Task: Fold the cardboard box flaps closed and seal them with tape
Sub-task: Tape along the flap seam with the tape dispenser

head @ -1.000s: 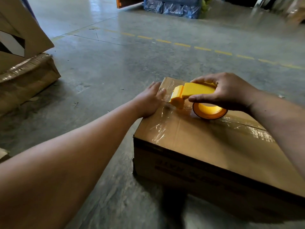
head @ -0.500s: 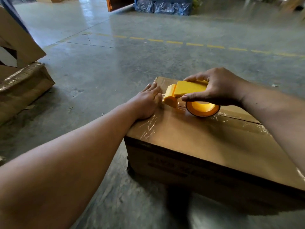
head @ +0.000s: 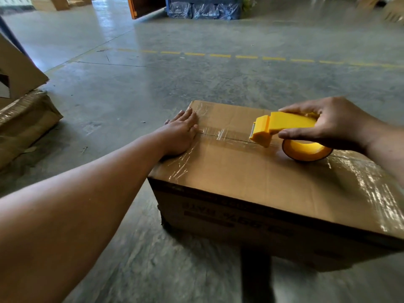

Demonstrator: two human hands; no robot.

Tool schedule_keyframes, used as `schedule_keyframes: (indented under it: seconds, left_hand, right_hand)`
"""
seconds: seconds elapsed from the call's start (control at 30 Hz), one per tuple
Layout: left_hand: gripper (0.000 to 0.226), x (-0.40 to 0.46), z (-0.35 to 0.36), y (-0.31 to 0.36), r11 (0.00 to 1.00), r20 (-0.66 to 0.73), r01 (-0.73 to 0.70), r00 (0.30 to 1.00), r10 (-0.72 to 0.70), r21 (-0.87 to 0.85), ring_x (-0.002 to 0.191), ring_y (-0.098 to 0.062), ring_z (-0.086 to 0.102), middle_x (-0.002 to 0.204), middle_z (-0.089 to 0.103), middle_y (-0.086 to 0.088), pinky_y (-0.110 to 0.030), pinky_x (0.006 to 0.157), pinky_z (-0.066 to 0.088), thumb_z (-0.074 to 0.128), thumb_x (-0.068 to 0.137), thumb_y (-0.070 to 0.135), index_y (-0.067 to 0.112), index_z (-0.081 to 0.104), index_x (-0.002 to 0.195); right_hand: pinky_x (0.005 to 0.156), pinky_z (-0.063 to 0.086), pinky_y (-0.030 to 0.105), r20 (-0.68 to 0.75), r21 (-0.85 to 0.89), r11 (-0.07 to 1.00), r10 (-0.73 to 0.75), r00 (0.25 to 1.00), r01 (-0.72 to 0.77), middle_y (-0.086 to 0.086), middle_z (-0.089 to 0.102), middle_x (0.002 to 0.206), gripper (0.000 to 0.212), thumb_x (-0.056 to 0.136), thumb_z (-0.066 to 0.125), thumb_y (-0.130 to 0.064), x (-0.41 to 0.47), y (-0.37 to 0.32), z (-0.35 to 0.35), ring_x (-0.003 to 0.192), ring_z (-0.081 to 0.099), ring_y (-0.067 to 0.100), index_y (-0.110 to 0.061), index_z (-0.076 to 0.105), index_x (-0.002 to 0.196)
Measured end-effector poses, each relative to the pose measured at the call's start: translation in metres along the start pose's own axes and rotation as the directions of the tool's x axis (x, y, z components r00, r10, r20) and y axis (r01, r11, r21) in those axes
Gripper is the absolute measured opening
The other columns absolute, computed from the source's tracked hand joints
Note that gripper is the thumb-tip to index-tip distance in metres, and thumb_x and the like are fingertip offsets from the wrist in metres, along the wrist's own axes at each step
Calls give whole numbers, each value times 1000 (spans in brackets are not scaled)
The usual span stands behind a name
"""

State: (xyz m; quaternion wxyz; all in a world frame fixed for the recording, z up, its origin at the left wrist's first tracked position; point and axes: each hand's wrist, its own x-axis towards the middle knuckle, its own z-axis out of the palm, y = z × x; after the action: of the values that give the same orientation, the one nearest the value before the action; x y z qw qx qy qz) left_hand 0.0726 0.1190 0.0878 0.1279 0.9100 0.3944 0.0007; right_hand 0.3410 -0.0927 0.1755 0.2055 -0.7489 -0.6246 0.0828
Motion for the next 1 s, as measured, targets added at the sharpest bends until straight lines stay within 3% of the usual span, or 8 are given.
schedule_keyframes:
  seconds: [0.17, 0.43, 0.63, 0.8, 0.9, 1.0]
  left_hand:
    - [65, -6, -9, 26, 992, 34, 55, 998, -59, 111, 151, -16, -14, 165, -13, 0, -51, 121, -5, 15, 104, 51, 21, -4, 158]
    - [61, -2, 9, 106, 975, 69, -177, 983, 169, 131, 151, -18, -15, 165, -13, -1, -48, 121, -6, 13, 105, 44, 18, -3, 159]
    - [59, 6, 13, 102, 982, 31, -165, 986, 163, 88, 151, -12, -12, 165, -11, 5, -42, 122, -5, 10, 105, 46, 25, -1, 159]
    - [60, 11, 15, 100, 981, 33, -163, 987, 160, 106, 150, -9, -12, 165, -12, 8, -41, 122, -4, 10, 104, 48, 27, -3, 158]
    - [60, 15, 14, 101, 978, 36, -160, 987, 157, 131, 150, -8, -13, 165, -13, 8, -40, 122, -4, 10, 104, 49, 28, -4, 158]
    - [60, 16, 15, 102, 977, 46, -157, 987, 152, 148, 150, -8, -12, 164, -13, 8, -40, 122, -4, 10, 104, 50, 28, -4, 158]
  right_hand:
    - [91, 39, 26, -13, -15, 1000, -14, 1000, 14, -15, 62, 128, 76, 53, 66, -74, 2, 0, 3, 115, 55, 8, -42, 64, 122]
    - [89, 38, 25, 13, -77, 996, -38, 999, 39, -13, 60, 131, 79, 52, 62, -77, 9, -2, 3, 119, 54, 12, -42, 62, 124]
    - [90, 36, 25, 42, -100, 994, -40, 998, 44, -11, 57, 135, 78, 57, 68, -72, 11, -1, -5, 123, 51, 15, -39, 60, 127]
    - [86, 35, 24, 42, -70, 996, 54, 998, -51, -13, 62, 127, 75, 54, 68, -72, -15, 38, -30, 106, 52, 4, -41, 64, 122]
    - [85, 36, 19, 25, -28, 996, 85, 996, -85, -17, 65, 119, 76, 53, 72, -78, -39, 64, -47, 105, 55, 2, -44, 64, 120]
    - [86, 35, 19, 14, -20, 996, 88, 996, -87, -17, 64, 119, 71, 57, 74, -68, -45, 75, -52, 108, 55, 3, -42, 64, 122]
